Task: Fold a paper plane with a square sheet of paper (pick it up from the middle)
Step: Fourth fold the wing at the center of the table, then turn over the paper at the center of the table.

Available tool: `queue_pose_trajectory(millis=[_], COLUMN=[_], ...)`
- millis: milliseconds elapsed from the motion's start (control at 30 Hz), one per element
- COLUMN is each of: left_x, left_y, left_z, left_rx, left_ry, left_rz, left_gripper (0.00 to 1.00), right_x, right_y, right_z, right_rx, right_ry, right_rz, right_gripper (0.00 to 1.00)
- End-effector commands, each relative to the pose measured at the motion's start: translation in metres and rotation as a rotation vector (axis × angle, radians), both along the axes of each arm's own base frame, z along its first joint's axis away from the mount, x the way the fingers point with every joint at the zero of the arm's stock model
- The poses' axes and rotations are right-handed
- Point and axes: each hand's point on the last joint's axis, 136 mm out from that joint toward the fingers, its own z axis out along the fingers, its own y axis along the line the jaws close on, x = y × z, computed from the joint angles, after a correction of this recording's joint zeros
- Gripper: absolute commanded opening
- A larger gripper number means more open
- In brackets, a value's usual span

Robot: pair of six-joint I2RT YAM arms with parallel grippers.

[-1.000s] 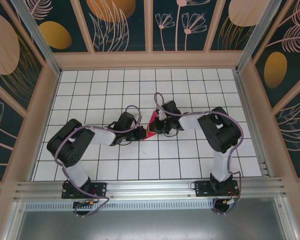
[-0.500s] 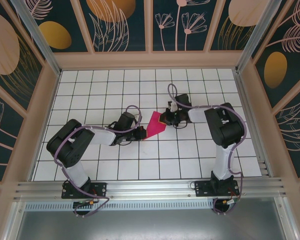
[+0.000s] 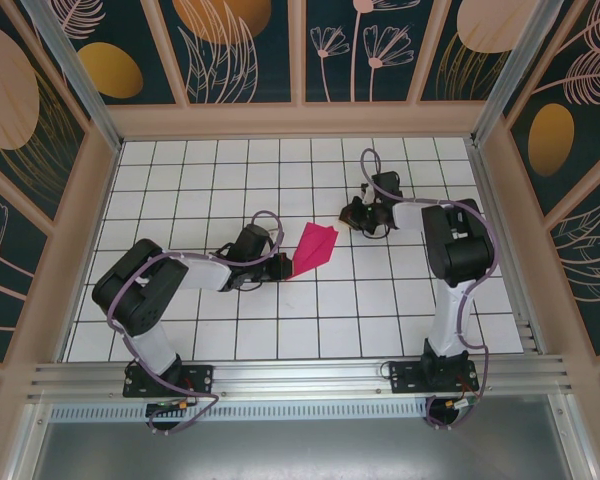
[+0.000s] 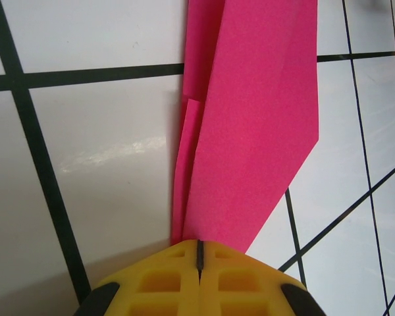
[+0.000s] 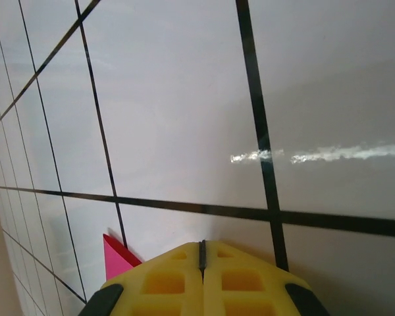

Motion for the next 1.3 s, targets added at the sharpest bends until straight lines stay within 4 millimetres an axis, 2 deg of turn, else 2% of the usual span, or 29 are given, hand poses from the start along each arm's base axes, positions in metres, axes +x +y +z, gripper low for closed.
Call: queue_pose_trajectory(millis=[0, 67, 167, 300, 433, 667, 800, 1033, 1267], left_x=[-0.011, 0.001, 0.017, 0.034, 0.041, 0.045, 0.045, 0.045, 0.046], left_y=[0.01, -0.001, -0.003, 0.015, 0.036, 0.063, 0.073, 0.08, 0.08], left_z=[-0.007, 0.024, 0.054, 0.069, 0.072, 0.072, 0.075, 0.075, 0.073], left_rx=[0.039, -0.028, -0.072, -0.015, 0.042, 0.092, 0.097, 0.102, 0.081], left_ry=[0.054, -0.019, -0.109, -0.204, -0.24, -0.257, -0.271, -0.27, -0.245], left_rz=[0.0, 0.004, 0.05, 0.151, 0.248, 0.372, 0.411, 0.43, 0.433], left_gripper=[0.02, 0.11, 0.24, 0.37, 0.48, 0.76, 0.88, 0.98, 0.99], right_x=[-0.007, -0.018, -0.04, -0.068, -0.083, -0.091, -0.092, -0.093, -0.093], right_y=[0.008, 0.01, 0.013, 0.027, 0.042, 0.061, 0.067, 0.076, 0.088], right_z=[0.043, 0.052, 0.056, 0.054, 0.048, 0.031, 0.021, 0.016, 0.017], right_rx=[0.007, -0.001, 0.003, 0.042, 0.041, 0.073, 0.07, 0.088, 0.141], right_ry=[-0.084, -0.096, -0.08, -0.048, -0.015, 0.056, 0.087, 0.106, 0.105], right_rz=[0.026, 0.023, 0.002, -0.016, -0.034, -0.053, -0.056, -0.038, -0.005], right_gripper=[0.02, 0.09, 0.23, 0.38, 0.41, 0.4, 0.37, 0.35, 0.29])
